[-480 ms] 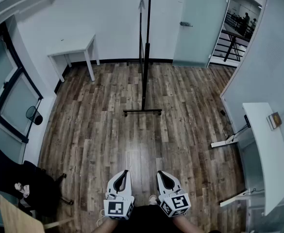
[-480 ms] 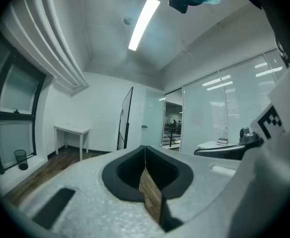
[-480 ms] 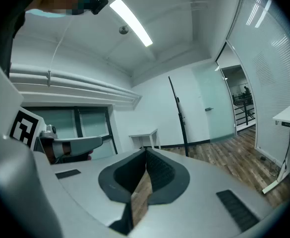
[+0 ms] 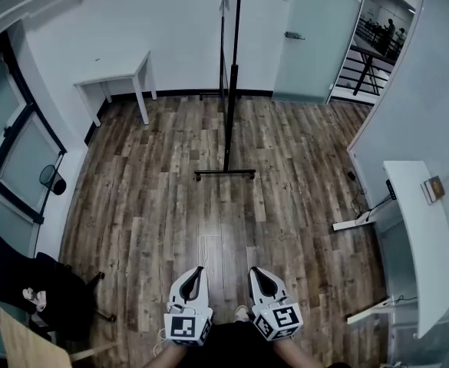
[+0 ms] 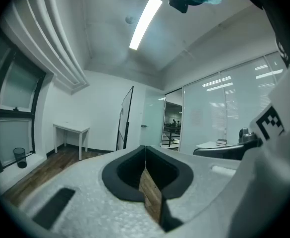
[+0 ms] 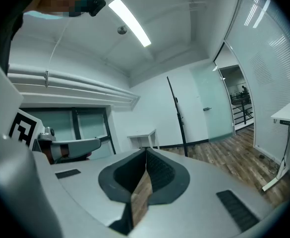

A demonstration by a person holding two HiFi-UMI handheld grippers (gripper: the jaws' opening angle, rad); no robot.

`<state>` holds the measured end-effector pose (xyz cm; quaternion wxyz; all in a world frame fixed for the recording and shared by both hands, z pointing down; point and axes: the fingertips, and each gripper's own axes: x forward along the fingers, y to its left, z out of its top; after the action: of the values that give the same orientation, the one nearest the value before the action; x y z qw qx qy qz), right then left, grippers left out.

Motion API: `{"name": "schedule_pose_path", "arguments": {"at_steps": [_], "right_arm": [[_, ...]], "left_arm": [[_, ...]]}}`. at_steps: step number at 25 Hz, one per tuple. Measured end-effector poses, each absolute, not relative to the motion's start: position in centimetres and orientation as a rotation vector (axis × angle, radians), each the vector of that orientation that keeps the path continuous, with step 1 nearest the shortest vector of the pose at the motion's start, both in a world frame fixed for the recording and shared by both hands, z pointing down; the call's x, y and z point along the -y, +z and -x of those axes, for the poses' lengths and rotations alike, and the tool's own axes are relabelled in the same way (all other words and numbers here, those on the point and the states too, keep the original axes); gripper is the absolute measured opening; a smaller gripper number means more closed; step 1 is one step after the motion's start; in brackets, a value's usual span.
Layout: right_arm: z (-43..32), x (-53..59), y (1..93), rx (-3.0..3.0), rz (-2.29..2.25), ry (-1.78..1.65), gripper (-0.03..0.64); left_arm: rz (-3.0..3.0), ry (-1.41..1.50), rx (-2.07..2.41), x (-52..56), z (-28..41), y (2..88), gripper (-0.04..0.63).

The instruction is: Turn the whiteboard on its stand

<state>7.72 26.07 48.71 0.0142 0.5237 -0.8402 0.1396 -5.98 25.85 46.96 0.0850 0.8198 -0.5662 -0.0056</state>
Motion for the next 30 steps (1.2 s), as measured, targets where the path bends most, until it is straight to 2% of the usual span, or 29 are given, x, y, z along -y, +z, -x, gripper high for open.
{"name": "schedule_pose_path", "arguments": {"at_steps": [19, 30], "right_arm": [[0.1, -24.6, 49.4, 2.604, -1.693, 0.414, 0.014], [0.9, -18.3, 50.5, 2.601, -1.676, 0.405, 0.014]], "left_arm": [[-2.456, -0.03, 1.62, -25.2, 13.8, 48.2, 0.018], [-2.441, -0.018, 1.585, -19.9, 13.8, 49.9, 0.018]]}}
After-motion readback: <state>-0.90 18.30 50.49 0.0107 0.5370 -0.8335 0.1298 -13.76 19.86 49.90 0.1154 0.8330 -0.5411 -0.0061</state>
